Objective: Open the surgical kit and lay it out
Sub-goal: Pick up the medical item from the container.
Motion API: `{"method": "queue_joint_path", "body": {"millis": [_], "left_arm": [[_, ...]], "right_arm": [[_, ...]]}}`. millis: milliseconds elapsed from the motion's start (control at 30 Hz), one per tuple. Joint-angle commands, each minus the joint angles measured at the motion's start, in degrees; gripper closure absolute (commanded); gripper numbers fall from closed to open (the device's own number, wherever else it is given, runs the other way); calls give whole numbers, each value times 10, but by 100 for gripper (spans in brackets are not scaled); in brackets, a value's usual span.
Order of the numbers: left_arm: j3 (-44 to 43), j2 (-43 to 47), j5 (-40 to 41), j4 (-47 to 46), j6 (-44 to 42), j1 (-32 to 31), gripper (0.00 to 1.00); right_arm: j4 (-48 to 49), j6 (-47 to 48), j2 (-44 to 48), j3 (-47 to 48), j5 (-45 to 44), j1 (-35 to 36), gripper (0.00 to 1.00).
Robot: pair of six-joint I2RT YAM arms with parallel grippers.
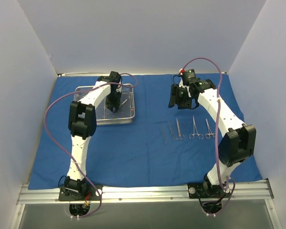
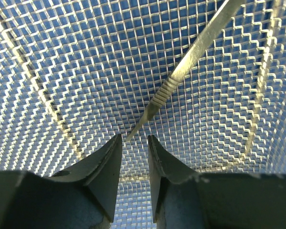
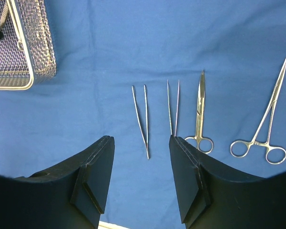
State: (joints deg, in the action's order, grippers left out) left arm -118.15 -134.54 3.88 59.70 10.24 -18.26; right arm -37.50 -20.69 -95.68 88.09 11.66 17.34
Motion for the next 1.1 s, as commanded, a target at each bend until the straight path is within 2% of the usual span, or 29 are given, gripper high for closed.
{"method": "queue_joint_path", "body": {"millis": [0,233,367,400,467,800,1067], "left_arm": [[-32,-24,6,-7,-13,4,64],[-49,-56,-5,1,-22,6,68],[-56,-68,-21,9,-22,7,86],[-57,-67,-25,14,-21,8,94],[-50,-57,-27,13,-19,9,98],[-82,29,-38,44,-8,22,98],[-14,150,-79,27,27,21,98]], "right_arm": [[-9,9,-11,21,6,4,50],[-10,11,-14,23,5,3,50],[-14,13,-16,29,3,3,50],[-14,14,-17,33,3,3,50],[-15,14,-19,38,3,3,50],[1,20,-42,61,23,4,49],[22,14,-57,75,68,5,50]]}}
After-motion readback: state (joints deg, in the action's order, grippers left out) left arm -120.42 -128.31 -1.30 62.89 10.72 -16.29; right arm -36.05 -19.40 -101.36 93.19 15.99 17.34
